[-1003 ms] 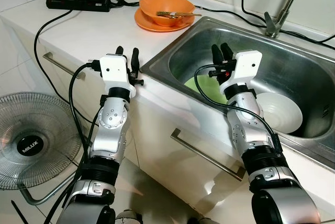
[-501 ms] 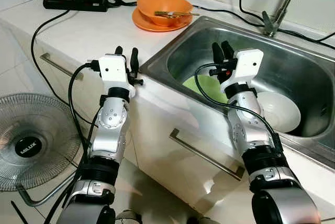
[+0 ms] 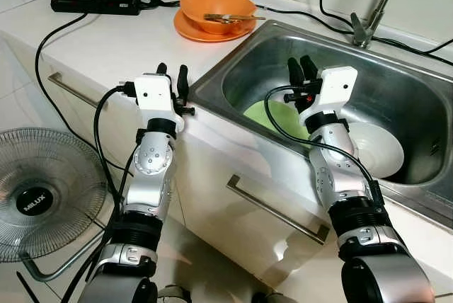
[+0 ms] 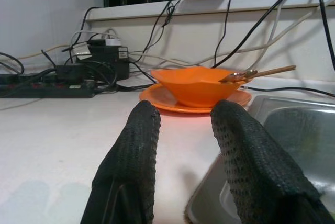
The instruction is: Kitchen organization
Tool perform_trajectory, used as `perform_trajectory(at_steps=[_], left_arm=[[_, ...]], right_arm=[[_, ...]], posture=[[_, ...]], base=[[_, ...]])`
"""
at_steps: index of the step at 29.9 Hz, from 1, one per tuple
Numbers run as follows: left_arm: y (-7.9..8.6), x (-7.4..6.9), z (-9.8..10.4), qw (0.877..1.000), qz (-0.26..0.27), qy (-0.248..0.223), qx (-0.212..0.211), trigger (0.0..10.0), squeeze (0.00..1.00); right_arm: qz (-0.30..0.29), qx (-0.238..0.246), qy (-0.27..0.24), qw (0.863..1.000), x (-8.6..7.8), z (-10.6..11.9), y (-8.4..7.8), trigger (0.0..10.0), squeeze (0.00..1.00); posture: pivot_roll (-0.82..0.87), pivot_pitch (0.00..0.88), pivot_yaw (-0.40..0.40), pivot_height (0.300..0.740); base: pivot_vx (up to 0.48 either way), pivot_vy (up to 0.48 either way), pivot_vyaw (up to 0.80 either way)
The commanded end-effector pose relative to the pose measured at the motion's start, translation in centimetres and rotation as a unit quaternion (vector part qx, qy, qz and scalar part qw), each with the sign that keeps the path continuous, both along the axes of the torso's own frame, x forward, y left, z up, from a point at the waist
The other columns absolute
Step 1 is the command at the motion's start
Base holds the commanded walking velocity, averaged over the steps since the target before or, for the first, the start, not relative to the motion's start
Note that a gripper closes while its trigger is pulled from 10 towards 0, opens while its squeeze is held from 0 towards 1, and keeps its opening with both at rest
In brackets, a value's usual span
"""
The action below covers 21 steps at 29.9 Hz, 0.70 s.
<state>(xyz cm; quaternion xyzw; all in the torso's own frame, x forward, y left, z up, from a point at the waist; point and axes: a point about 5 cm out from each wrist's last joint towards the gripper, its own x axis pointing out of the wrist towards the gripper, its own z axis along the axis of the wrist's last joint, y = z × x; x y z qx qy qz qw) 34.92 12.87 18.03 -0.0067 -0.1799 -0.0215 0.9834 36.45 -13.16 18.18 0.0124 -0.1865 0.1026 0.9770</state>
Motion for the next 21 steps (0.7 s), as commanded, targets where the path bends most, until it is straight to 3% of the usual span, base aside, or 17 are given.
perform_trajectory(at_steps=[1, 3, 15, 21], left_arm=[[0.04, 0.11, 0.01, 1.000, 0.001, 0.005, -0.003, 10.0, 0.00], [0.05, 0.13, 0.00, 1.000, 0.001, 0.006, -0.003, 10.0, 0.00], [-0.01, 0.10, 0.01, 1.000, 0.000, 0.007, -0.004, 10.0, 0.00], [-0.06, 0.08, -0.04, 1.000, -0.001, 0.009, -0.001, 10.0, 0.00]], right_arm=[[0.001, 0.009, 0.002, 1.000, 0.12, 0.20, -0.23, 10.0, 0.00], [-0.001, 0.005, -0.002, 1.000, 0.08, 0.25, -0.31, 10.0, 0.00], [-0.001, -0.001, 0.001, 1.000, 0.08, 0.20, -0.29, 10.0, 0.00], [0.001, 0.003, 0.013, 1.000, 0.28, 0.05, -0.20, 10.0, 0.00]], posture=[[0.07, 0.088, -0.027, 0.740], [0.07, 0.087, -0.026, 0.740], [0.07, 0.088, -0.027, 0.740], [0.07, 0.086, -0.027, 0.740]], base=[[0.000, 0.480, -0.80], [0.000, 0.480, -0.80], [0.000, 0.480, 0.00], [0.000, 0.480, -0.80]])
